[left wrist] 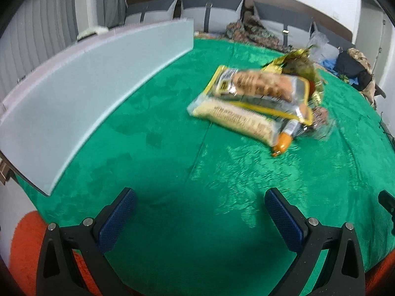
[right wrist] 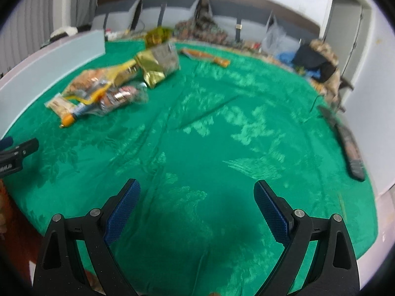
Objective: Organize snacks
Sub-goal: 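Move the left tool toward the cream wafer bar in the pile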
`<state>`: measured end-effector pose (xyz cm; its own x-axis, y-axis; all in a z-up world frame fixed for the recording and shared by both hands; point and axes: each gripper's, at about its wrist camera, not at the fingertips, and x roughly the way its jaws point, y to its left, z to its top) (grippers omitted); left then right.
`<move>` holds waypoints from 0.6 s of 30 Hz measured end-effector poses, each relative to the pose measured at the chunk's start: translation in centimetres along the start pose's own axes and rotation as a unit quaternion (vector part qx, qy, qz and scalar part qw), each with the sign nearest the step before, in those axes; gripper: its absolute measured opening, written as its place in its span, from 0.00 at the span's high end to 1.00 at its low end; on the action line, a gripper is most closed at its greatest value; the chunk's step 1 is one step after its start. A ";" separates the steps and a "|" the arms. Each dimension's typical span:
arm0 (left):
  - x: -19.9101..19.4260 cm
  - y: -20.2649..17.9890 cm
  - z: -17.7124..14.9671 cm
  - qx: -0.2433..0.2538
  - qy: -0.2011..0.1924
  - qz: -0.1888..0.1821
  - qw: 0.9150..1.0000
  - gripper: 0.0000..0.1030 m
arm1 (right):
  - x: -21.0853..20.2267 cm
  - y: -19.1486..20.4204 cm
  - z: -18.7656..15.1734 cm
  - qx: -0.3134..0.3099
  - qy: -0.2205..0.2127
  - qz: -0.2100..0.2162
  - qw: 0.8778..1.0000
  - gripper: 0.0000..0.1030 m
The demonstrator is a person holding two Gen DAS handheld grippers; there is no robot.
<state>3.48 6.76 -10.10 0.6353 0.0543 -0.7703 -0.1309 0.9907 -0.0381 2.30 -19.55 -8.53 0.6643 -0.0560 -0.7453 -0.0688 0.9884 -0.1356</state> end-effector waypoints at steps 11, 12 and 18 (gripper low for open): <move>0.4 -0.3 0.1 0.021 0.004 0.003 1.000 0.00 | 5.4 -3.5 2.5 0.053 0.057 -0.007 0.997 0.08; 0.5 -0.2 0.1 0.022 0.004 0.003 1.000 0.00 | 5.6 -3.7 2.8 0.057 0.054 -0.008 0.997 0.08; 0.6 -0.1 0.5 0.024 0.013 0.000 1.000 0.00 | 6.9 -4.2 4.0 0.074 0.034 0.006 0.997 0.08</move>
<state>4.28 6.75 -10.22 0.6152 0.0523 -0.7867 -0.0939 0.9956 -0.0072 10.17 -23.55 -10.54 0.6112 -0.0487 -0.7899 0.0383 0.9988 -0.0320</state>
